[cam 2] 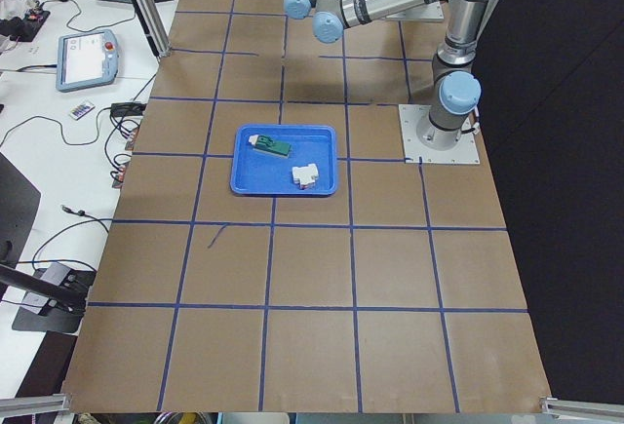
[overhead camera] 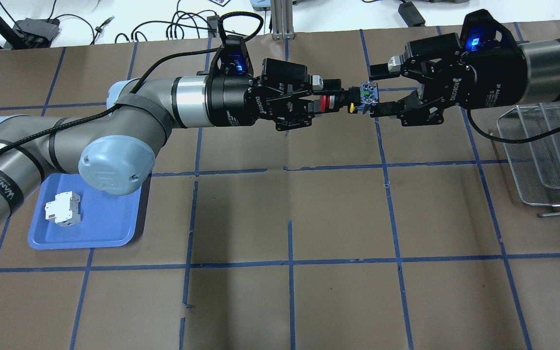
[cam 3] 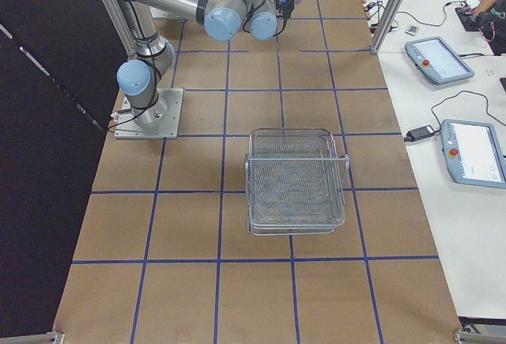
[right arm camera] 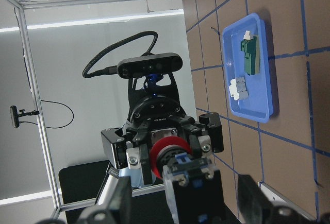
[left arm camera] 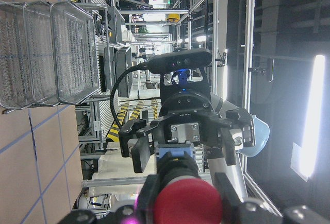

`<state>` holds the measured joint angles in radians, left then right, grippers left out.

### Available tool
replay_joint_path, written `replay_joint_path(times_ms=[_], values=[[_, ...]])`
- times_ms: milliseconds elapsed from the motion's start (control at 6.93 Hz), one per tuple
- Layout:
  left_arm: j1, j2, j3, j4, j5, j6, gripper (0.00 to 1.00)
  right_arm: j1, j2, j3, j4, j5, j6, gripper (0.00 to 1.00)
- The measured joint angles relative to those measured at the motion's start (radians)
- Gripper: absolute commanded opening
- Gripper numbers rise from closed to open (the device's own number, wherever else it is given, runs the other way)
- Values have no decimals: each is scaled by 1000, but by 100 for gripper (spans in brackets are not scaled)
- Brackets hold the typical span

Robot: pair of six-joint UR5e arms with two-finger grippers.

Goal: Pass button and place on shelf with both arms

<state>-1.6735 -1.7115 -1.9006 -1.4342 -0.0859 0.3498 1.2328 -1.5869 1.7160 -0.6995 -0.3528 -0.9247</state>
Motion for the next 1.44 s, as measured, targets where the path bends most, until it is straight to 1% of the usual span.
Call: replay_joint_path(times_ms=[144,288,433,577,1010,1298,1442], values=[[0,0,0,0,0,0,6,0,0,1,0,-4,-3,44],[0,0,0,0,0,0,10,-1,0,2,0,-6,-7,41],[-1,1,0,0,0,0,26,-1,0,2,-1,-6,-9,39],[-1,2,0,0,0,0,99,-1,1,2,-1,-9,-9,39],[-2,3,10,5,0,-3,100,-1,5,-5,-3,-19,-8,39],[2,13,18,27,8,-58,100,-7,6,-14,-8,-25,-6,39],[12,21,26,87,53,-141,100,-12,4,-29,-16,-53,-4,31]])
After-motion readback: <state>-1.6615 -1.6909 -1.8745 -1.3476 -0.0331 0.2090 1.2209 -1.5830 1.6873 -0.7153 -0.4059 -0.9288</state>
